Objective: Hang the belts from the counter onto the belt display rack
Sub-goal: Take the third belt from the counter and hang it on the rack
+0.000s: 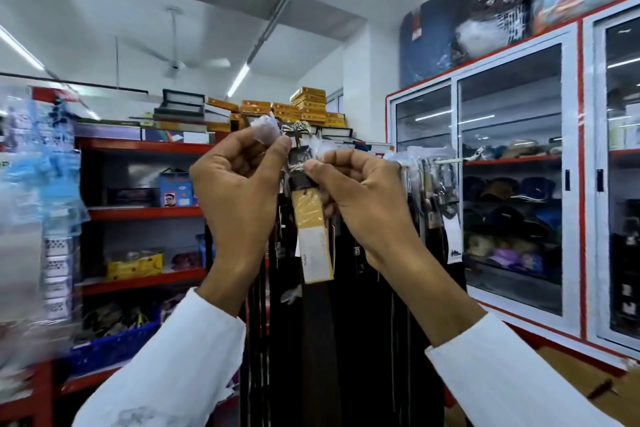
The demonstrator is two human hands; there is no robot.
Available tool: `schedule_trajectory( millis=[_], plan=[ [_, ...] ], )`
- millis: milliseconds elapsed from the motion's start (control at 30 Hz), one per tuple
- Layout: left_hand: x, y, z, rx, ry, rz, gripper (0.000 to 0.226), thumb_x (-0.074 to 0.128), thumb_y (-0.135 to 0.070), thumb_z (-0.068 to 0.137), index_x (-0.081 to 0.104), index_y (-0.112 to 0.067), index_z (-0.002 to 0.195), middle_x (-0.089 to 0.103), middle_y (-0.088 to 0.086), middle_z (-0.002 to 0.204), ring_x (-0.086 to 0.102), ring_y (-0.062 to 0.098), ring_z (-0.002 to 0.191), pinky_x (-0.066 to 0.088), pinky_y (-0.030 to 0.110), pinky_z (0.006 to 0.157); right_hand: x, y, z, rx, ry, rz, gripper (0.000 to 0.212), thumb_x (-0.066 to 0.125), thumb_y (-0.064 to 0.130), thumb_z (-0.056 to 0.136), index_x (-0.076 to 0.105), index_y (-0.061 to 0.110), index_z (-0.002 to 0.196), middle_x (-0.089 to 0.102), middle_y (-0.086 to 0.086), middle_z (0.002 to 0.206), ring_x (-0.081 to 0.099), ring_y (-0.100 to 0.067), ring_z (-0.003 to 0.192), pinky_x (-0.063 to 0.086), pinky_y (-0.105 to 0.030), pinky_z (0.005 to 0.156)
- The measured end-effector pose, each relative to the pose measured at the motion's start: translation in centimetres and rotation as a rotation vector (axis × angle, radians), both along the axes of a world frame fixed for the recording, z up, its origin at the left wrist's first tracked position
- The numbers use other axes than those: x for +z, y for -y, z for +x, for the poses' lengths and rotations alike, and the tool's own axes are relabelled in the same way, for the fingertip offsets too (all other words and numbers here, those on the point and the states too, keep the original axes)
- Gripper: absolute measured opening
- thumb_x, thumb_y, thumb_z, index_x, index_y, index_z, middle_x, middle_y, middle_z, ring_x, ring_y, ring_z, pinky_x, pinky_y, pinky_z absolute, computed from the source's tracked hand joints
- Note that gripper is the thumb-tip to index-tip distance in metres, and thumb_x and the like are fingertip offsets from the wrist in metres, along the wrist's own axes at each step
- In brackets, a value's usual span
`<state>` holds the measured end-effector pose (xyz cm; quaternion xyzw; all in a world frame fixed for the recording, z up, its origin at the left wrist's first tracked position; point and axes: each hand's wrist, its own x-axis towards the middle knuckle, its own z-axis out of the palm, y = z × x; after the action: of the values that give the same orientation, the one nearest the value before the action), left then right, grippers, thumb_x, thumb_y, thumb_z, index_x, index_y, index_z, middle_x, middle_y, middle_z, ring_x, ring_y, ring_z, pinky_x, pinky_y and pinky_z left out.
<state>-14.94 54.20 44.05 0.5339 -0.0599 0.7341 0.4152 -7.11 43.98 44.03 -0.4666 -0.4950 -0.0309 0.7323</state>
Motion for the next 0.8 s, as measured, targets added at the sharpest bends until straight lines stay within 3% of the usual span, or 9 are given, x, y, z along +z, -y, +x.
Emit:
schedule_trajectory(
  millis=[200,300,367,533,600,700,800],
  plan=[
    [0.6,-2.2,1.3,-0.096,-0.056,-0.077,0.028,0.079,-0.009,0.084,0.076,0.002,0.109,0.076,0.007,0.087,0.068,0.006,0.070,0.057,0.025,0.069,0.2,-1.3,0.4,0.002,-0.009,-0.040,0.015,0.076,0.020,0.084,0.062,0.016,0.091,0.066,-0.003,0.066,0.059,-0.013,0.046,0.050,-0.028,0.048],
    [0.2,-3.2,1.7,-0.170,-0.133,-0.111,0.022,0.077,-0.006,0.086,0.076,0.002,0.107,0.072,0.005,0.080,0.060,0.000,0.056,0.050,0.018,0.055,-0.2,-1.7,0.9,0.010,-0.026,-0.070,0.021,0.074,0.017,0.085,0.058,0.025,0.097,0.068,-0.001,0.067,0.060,-0.014,0.046,0.049,-0.027,0.046],
    [0.0,-3.9,2.1,-0.171,-0.194,-0.105,0.013,0.078,-0.005,0.086,0.077,-0.008,0.098,0.073,0.005,0.082,0.063,0.000,0.058,0.051,0.016,0.054,-0.5,-2.1,1.4,-0.007,-0.017,-0.087,0.024,0.073,0.016,0.086,0.058,0.026,0.102,0.071,-0.004,0.073,0.062,-0.014,0.048,0.050,-0.026,0.047],
    [-0.8,-5.1,3.0,-0.083,-0.314,-0.009,0.008,0.081,-0.012,0.084,0.076,-0.015,0.088,0.075,-0.002,0.075,0.072,0.010,0.069,0.062,0.030,0.065,-1.4,-3.1,3.1,-0.348,0.129,-0.087,0.026,0.079,0.025,0.082,0.068,0.029,0.105,0.077,0.005,0.085,0.074,-0.012,0.064,0.062,-0.034,0.056],
    [-1.6,-5.5,3.3,-0.056,-0.335,-0.024,0.015,0.083,-0.020,0.083,0.077,-0.013,0.094,0.077,0.002,0.081,0.075,0.017,0.075,0.066,0.040,0.073,-1.8,-3.1,3.6,-0.439,0.151,-0.079,0.028,0.082,0.031,0.079,0.072,0.031,0.106,0.076,0.012,0.088,0.074,-0.005,0.069,0.063,-0.027,0.063],
    [-3.0,-6.0,3.3,0.009,-0.373,-0.017,0.036,0.085,-0.038,0.078,0.079,-0.014,0.105,0.081,0.004,0.091,0.079,0.024,0.086,0.066,0.048,0.080,-2.6,-3.2,4.0,-0.446,0.148,-0.046,0.032,0.082,0.036,0.078,0.076,0.030,0.109,0.075,0.013,0.100,0.073,-0.002,0.075,0.061,-0.018,0.067],
    [-3.3,-6.3,3.7,0.033,-0.374,0.008,0.041,0.085,-0.042,0.076,0.080,-0.014,0.106,0.082,0.005,0.095,0.079,0.024,0.089,0.065,0.050,0.082,-2.6,-3.9,4.4,-0.417,0.112,-0.017,0.033,0.084,0.032,0.077,0.079,0.026,0.109,0.079,0.007,0.103,0.077,-0.006,0.078,0.065,-0.030,0.071]
  ],
)
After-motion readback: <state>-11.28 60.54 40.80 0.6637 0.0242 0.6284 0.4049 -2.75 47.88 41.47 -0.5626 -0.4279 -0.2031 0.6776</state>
